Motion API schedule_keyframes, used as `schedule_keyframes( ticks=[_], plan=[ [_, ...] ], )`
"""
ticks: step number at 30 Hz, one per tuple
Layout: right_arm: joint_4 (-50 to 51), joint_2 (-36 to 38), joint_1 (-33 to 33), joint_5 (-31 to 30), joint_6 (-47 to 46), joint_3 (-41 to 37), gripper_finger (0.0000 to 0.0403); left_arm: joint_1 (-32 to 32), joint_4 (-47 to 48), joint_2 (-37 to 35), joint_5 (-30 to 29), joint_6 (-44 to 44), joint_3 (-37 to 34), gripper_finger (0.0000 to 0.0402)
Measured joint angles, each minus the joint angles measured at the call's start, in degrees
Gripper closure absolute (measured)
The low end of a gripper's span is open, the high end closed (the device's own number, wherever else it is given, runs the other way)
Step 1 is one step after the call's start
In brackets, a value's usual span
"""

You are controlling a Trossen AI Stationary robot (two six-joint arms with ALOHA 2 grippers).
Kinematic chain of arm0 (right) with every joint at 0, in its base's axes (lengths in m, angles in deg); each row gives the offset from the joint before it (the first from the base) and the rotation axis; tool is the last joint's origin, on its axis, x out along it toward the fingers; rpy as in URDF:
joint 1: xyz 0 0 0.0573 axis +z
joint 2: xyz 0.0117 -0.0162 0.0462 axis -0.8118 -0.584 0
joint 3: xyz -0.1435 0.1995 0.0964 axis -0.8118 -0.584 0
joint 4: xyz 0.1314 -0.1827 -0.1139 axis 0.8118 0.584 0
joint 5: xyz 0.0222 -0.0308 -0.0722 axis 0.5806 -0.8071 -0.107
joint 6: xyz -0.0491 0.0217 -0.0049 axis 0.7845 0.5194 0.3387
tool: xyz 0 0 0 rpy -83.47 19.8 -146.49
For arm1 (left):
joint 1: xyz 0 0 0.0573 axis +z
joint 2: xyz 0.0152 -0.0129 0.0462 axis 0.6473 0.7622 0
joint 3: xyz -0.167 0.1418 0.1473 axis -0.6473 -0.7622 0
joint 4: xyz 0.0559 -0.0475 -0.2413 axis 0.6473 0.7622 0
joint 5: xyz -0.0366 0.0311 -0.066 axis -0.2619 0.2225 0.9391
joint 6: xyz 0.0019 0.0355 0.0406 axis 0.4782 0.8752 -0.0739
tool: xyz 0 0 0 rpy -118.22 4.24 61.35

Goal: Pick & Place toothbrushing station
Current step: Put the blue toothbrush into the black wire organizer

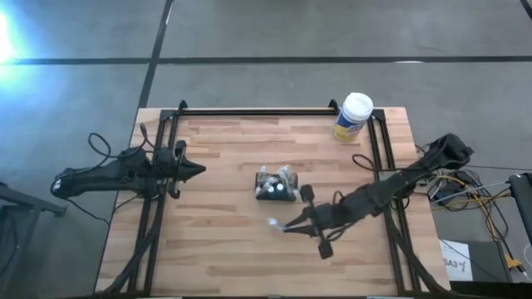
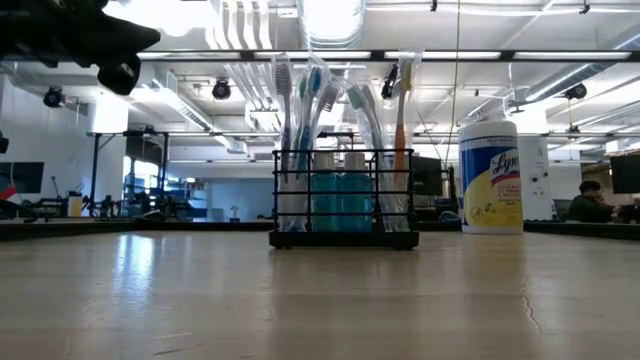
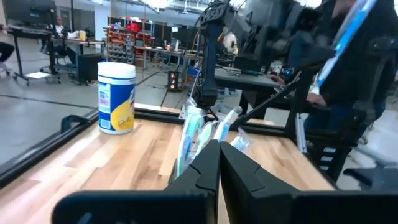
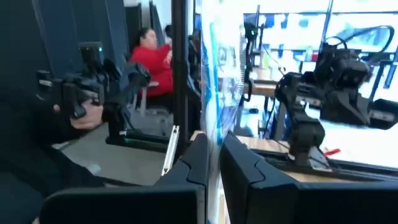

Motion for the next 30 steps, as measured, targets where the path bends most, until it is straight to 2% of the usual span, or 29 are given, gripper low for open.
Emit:
schedule_keyframes(
  ticks=[4,8,16,23,27,30],
  plan=[
    [-17.7,-1.3,0.1,-0.4,-1.1,-11.9,0.0389,0.0,0.3,0.1,-0.1,1.3,0.0,0.0388],
    [-30.6,-4.4,0.8,-0.4,-0.6,-17.3,0.0390,0.0,0.3,0.2,-0.1,1.1,0.0,0.0388],
    [-31.5,-7.3,0.4,-0.4,0.4,-17.5,0.0388,0.0,-2.5,4.3,1.9,2.0,-0.1,0.0398],
    [-31.5,-7.4,-0.7,-0.5,1.5,-18.2,0.0380,-0.7,-17.6,13.8,10.2,-0.6,-0.1,0.0396],
    [-31.7,-8.1,-2.4,-0.4,0.3,-18.4,0.0378,-1.4,-26.8,19.3,10.9,-0.7,-0.1,0.0397],
    [-31.5,-9.6,-4.1,-0.6,-0.9,-18.5,0.0378,-2.0,-29.6,22.3,10.9,-0.5,0.7,0.0389]
  ],
)
